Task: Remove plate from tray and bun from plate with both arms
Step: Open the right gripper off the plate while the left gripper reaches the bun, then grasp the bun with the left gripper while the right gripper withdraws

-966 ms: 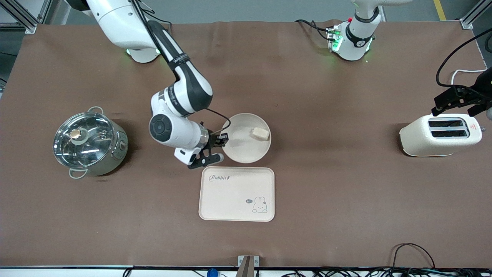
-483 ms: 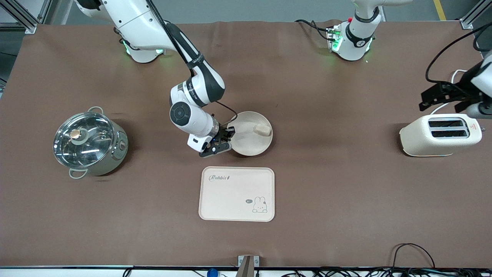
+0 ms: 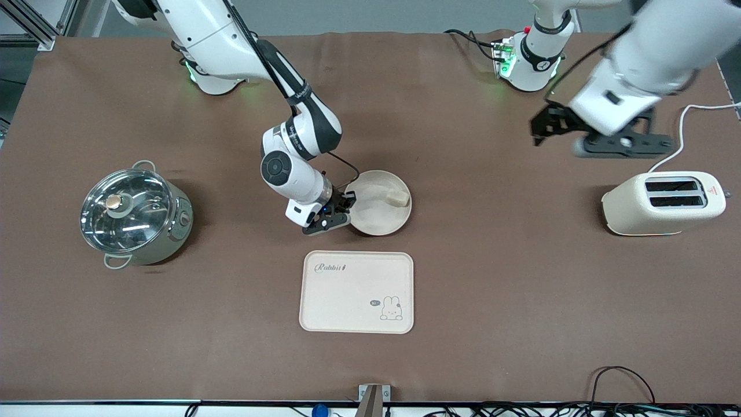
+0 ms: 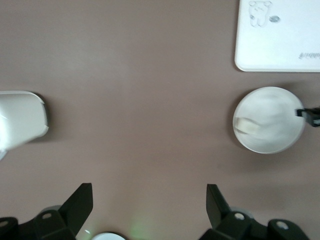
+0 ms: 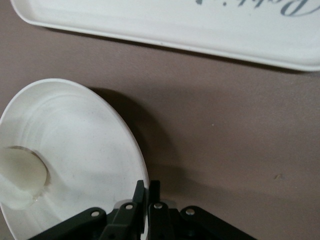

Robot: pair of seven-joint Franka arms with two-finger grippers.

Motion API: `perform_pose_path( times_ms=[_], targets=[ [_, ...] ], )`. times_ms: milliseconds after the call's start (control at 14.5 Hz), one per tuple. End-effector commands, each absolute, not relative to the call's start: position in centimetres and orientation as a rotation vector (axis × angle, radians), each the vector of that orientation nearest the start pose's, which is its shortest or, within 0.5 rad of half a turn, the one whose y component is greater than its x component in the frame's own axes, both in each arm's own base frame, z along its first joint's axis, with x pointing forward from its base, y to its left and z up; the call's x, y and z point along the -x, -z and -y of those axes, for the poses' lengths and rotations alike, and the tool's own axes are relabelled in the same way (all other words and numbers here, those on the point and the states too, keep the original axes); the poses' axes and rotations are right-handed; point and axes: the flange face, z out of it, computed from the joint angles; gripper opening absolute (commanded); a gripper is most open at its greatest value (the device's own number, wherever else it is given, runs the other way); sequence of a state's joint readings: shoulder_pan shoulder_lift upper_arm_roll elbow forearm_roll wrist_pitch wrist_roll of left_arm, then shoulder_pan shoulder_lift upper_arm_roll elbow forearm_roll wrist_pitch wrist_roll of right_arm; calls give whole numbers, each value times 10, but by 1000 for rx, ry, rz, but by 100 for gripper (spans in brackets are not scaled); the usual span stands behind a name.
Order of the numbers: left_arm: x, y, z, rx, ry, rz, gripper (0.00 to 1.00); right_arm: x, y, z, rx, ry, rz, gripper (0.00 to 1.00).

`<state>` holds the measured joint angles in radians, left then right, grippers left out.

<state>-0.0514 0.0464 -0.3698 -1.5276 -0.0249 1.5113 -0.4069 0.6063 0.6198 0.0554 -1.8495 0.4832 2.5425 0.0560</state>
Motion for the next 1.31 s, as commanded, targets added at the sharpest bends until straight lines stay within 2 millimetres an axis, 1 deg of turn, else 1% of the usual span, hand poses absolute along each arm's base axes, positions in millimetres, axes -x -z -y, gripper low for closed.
perform_pose_path(
  times_ms=[0, 69, 138, 207, 276, 414, 483, 552, 621, 690, 759, 828, 897, 966, 1034, 1103, 1172, 1241],
  targets=[
    [-498, -607, 259, 3161, -81, 25, 100, -514, -189, -390, 2794, -74, 253, 7],
    [-495, -599, 267, 3165, -64, 10, 99, -516, -189, -387, 2795, -82, 238, 28],
    [-496, -586, 275, 3175, -41, -8, 99, -517, -189, -386, 2795, -82, 232, 71],
    [-495, -570, 287, 3187, -11, -34, 99, -516, -188, -386, 2794, -88, 225, 100],
    [-494, -560, 298, 3206, 29, -45, 99, -517, -190, -386, 2795, -96, 215, 100],
    [-508, -531, 307, 3233, 8, 0, 99, -522, -208, -384, 2790, -113, 172, 100],
    [-516, -515, 314, 3246, -9, 37, 100, -530, -225, -375, 2782, -112, 148, 100],
    [-517, -499, 325, 3253, -25, 72, 100, -541, -243, -361, 2771, -99, 116, 100],
    [-515, -489, 338, 3255, -47, 149, 100, -552, -253, -345, 2765, -88, 87, 100],
    [-513, -469, 354, 3233, -76, 247, 100, -567, -264, -323, 2758, -80, 51, 100],
    [-514, -448, 367, 3205, -46, 271, 100, -576, -278, -308, 2753, -93, 35, 100],
    [-510, -428, 384, 3185, -24, 246, 100, -585, -295, -293, 2745, -120, 22, 100],
    [-502, -409, 405, 3178, -17, 225, 100, -594, -313, -272, 2736, -144, -3, 100],
    [-496, -391, 423, 3180, -1, 241, 100, -604, -329, -245, 2730, -152, -43, 100],
    [-494, -373, 437, 3182, 22, 279, 100, -612, -342, -212, 2752, -160, -43, 100],
    [-491, -357, 448, 3176, 57, 344, 100, -620, -356, -188, 2795, -155, 21, 100],
    [-494, -343, 450, 3168, 84, 388, 100, -624, -367, -173, 2832, -182, 74, 100],
    [-496, -330, 453, 3162, 103, 424, 100, -626, -385, -160, 2856, -211, 96, 100]
  ],
)
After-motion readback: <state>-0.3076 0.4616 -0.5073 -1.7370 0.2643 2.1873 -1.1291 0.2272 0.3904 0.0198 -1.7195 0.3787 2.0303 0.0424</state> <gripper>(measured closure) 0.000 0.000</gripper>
